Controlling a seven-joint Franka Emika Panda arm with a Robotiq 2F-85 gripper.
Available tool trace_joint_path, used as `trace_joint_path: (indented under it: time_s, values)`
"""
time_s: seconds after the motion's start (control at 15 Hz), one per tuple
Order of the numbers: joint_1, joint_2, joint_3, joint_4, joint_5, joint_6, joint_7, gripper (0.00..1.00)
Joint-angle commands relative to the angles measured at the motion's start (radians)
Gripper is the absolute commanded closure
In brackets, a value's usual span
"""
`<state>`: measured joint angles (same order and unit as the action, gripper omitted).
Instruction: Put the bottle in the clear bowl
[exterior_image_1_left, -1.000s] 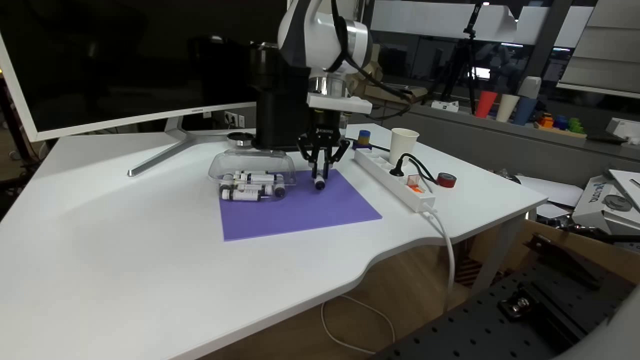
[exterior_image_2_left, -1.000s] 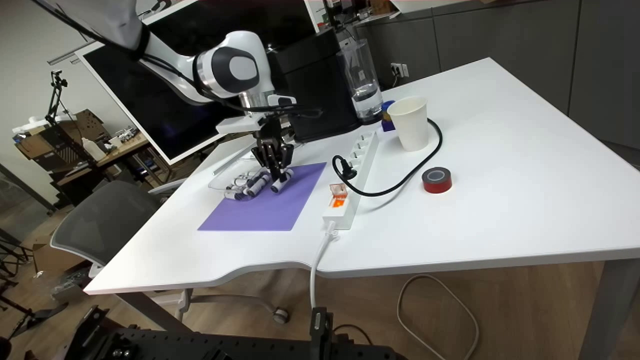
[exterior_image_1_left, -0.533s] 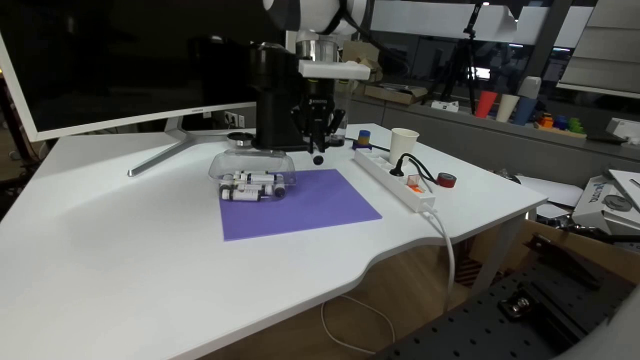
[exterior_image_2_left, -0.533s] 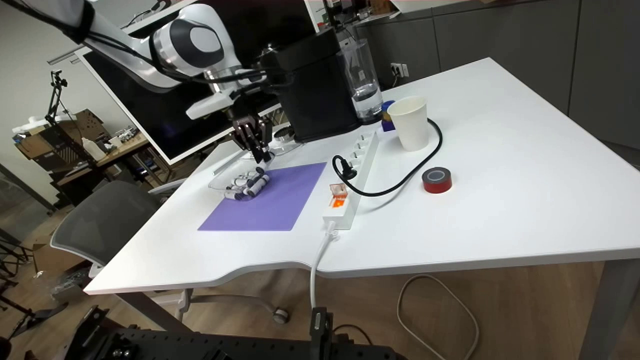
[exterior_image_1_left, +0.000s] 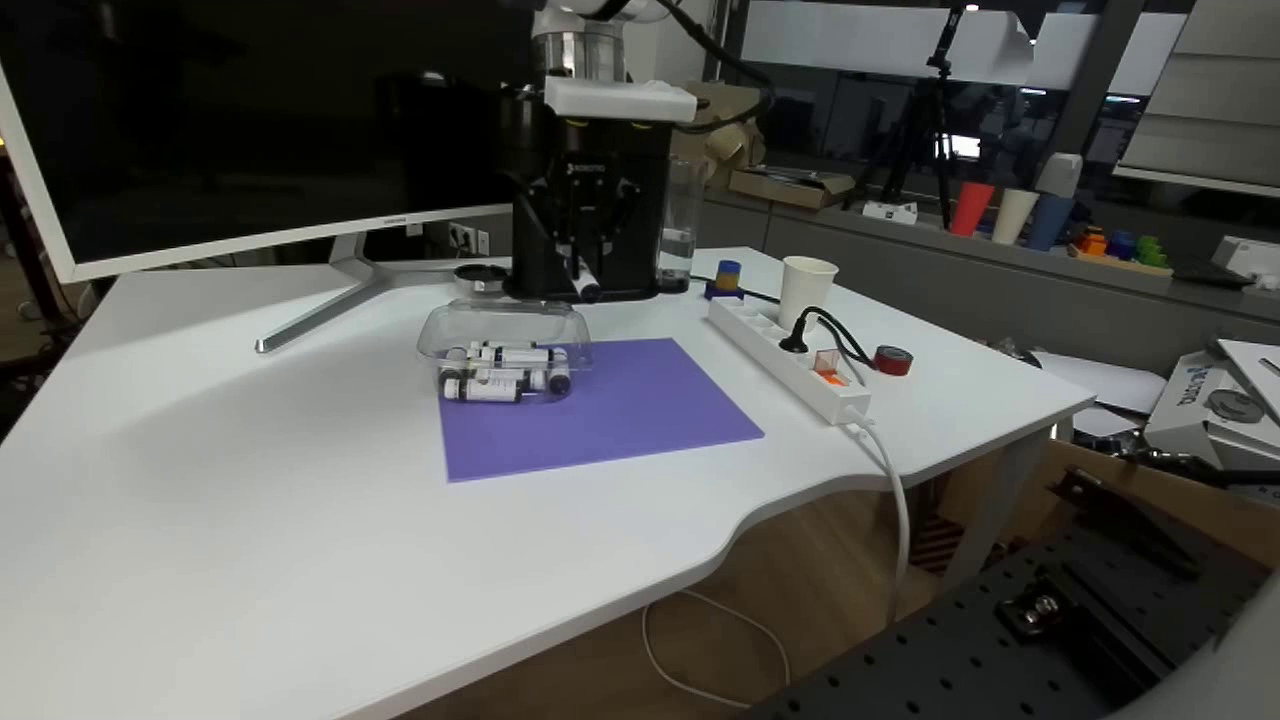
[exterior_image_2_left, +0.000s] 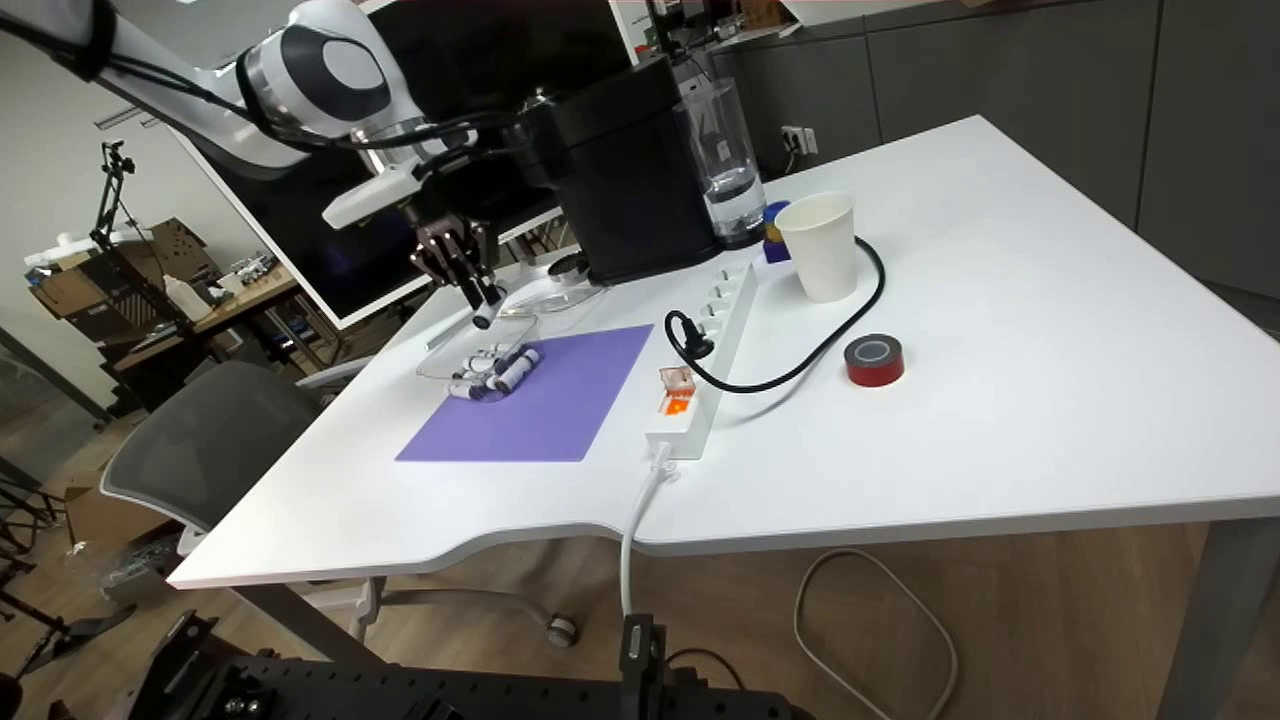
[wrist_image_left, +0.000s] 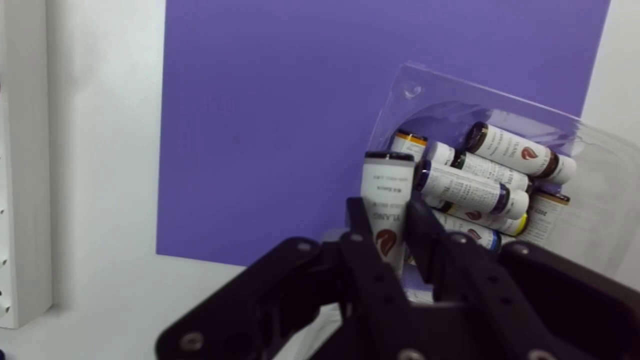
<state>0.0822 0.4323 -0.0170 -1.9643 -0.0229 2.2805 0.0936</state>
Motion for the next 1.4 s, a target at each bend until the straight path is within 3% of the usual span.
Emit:
trace_joint_path:
  time_s: [0.0, 1.13, 1.2, 1.33]
  values:
    - [0.005, 0.038, 0.020, 0.059, -0.011, -0.024, 0.004, 0.94]
    - [-0.001, 0.264, 0.030, 0.281, 0.001, -0.073, -0.028, 0.94]
    - [0.000, 0.266, 0.030, 0.283, 0.001, -0.079, -0.026, 0.53]
    - [0.001, 0.264, 0.028, 0.281, -0.002, -0.086, -0.026, 0.43]
